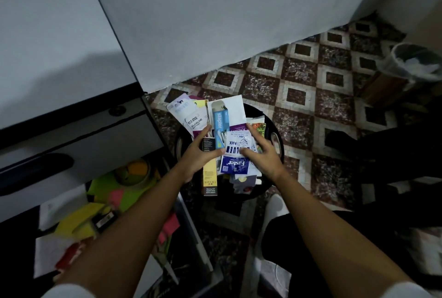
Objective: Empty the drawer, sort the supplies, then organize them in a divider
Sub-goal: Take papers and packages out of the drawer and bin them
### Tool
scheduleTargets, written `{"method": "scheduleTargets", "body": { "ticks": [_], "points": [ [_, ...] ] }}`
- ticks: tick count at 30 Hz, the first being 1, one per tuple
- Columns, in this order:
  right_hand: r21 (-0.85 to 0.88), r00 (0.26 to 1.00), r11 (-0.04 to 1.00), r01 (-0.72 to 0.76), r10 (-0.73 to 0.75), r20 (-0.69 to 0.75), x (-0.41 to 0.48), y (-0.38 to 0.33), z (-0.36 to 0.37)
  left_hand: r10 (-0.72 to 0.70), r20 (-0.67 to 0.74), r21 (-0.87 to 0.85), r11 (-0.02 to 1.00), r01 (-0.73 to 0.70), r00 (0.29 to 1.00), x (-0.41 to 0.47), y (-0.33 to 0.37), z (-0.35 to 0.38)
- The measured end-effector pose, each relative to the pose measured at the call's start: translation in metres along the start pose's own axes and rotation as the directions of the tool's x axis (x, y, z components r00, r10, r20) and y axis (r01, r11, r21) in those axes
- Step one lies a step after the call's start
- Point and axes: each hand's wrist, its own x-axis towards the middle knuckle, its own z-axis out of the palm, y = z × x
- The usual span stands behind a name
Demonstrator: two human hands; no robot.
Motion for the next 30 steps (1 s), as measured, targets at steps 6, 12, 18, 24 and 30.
{"method": "scheduleTargets", "body": {
  "ticks": [6, 12, 18, 24, 30],
  "points": [
    [-0.068, 0.997, 0.995, -0.078, 0.077, -0.017, 0.011, 0.013, 0.004, -0.07, -0.028, -0.002, 0.998, 0.07, 0.997, 0.012, -0.01, 0.004],
    [-0.015, 0.998, 0.998, -0.059, 0.059, 0.009, 0.021, 0.026, 0.012, -0.089, -0.062, 0.052, 0.994, 0.093, 0.994, 0.016, -0.016, 0.006],
    [0.052, 0.994, 0.993, -0.106, 0.106, 0.007, 0.021, 0.029, 0.012, -0.103, -0.02, 0.051, 0.993, 0.104, 0.994, 0.018, -0.017, 0.009],
    [0.014, 0.997, 0.997, -0.081, 0.081, -0.002, 0.02, 0.023, 0.016, -0.131, 0.054, 0.142, 0.982, 0.122, 0.99, 0.018, -0.013, 0.01],
    [-0.065, 0.997, 0.995, -0.074, 0.071, -0.043, 0.01, 0.015, 0.018, -0.097, 0.03, 0.271, 0.959, 0.086, 0.995, 0.009, -0.004, 0.009]
  ]
}}
